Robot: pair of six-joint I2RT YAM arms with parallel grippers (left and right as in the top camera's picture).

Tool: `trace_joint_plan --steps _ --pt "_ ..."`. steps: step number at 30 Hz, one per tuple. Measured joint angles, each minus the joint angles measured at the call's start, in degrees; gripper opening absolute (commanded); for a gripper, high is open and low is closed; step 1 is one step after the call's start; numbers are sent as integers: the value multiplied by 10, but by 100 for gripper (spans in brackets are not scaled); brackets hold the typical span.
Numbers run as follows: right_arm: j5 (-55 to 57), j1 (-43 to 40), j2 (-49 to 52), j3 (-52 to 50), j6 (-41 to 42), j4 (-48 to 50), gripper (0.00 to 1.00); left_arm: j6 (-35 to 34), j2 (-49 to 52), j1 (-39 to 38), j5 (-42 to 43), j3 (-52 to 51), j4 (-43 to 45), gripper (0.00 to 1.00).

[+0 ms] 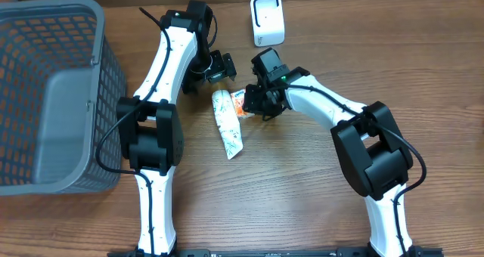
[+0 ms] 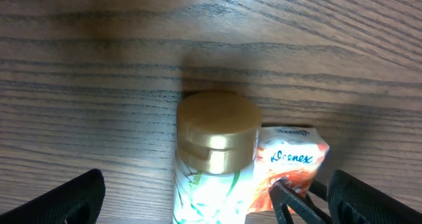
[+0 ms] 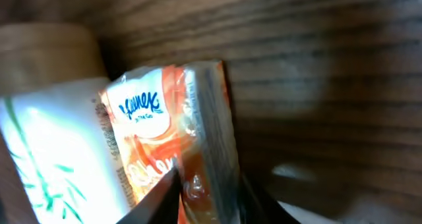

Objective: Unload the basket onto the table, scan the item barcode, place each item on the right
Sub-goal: 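Reach the right gripper to the orange tissue pack and grasp it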

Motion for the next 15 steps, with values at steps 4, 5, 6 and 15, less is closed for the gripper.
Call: trace_joint_plan --steps 4,5,6,15 --pt "47 -13 -4 24 14 -90 27 0 0 0 0 0 0 100" --pt "62 -21 -7 27 16 -109 28 0 0 0 0 0 0 100" --pt "85 -34 -13 30 17 -137 30 0 0 0 0 0 0 100" --pt "169 -124 -41 30 -14 -196 52 0 0 0 0 0 0 100"
